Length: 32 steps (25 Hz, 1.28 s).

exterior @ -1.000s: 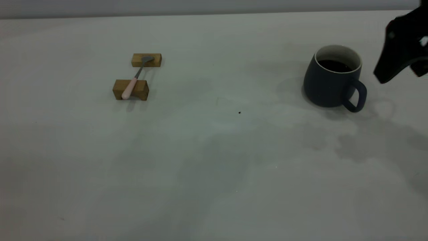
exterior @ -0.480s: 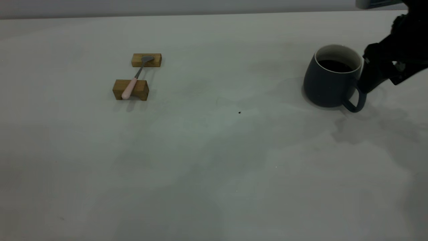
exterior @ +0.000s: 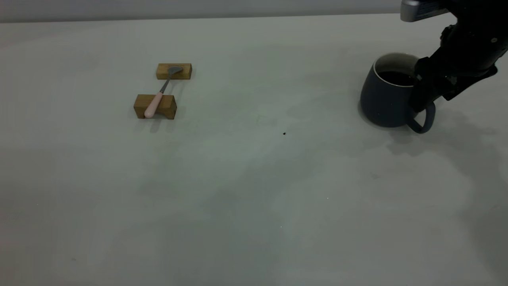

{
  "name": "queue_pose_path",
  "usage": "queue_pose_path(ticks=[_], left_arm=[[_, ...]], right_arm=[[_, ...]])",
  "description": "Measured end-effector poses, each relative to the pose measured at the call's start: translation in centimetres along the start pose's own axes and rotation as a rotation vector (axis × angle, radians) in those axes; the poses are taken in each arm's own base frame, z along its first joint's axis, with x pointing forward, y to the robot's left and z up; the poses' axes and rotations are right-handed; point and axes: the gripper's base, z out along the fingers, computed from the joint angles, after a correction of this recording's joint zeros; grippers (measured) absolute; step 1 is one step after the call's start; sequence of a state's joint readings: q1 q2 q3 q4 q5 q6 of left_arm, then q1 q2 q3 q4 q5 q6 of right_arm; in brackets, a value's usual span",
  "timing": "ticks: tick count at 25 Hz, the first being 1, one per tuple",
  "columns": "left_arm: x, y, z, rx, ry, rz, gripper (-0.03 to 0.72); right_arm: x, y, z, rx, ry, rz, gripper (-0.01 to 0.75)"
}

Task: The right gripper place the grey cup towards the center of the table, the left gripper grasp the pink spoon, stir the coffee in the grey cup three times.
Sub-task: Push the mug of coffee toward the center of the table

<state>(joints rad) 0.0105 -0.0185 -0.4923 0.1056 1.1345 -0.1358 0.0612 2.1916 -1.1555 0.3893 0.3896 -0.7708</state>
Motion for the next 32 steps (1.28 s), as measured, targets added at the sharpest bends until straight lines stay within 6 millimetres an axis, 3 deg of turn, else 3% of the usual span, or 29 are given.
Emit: queue_pose_path(ticks=[6,18,24,32], left_arm=[[0.0,0.0,0.0,0.0,0.0,0.0,0.394],[0.0,0.0,0.0,0.0,0.0,0.0,0.394],[0.0,0.0,0.0,0.0,0.0,0.001,0.394],[0.0,0.0,0.0,-0.001,0.0,0.001,0.394]], right_arm=[[0.1,-0.2,1.4,-0.009,0.021,-0.021,0.588],[0.2,-0.2,1.5,-0.005,0.018,-0.035,0.22],[-0.4,0.9,1.7,0.0,0.005,-0.071,0.195],[-1.8,4.6,2.3,-0.015,-0.016,-0.159,0.195]])
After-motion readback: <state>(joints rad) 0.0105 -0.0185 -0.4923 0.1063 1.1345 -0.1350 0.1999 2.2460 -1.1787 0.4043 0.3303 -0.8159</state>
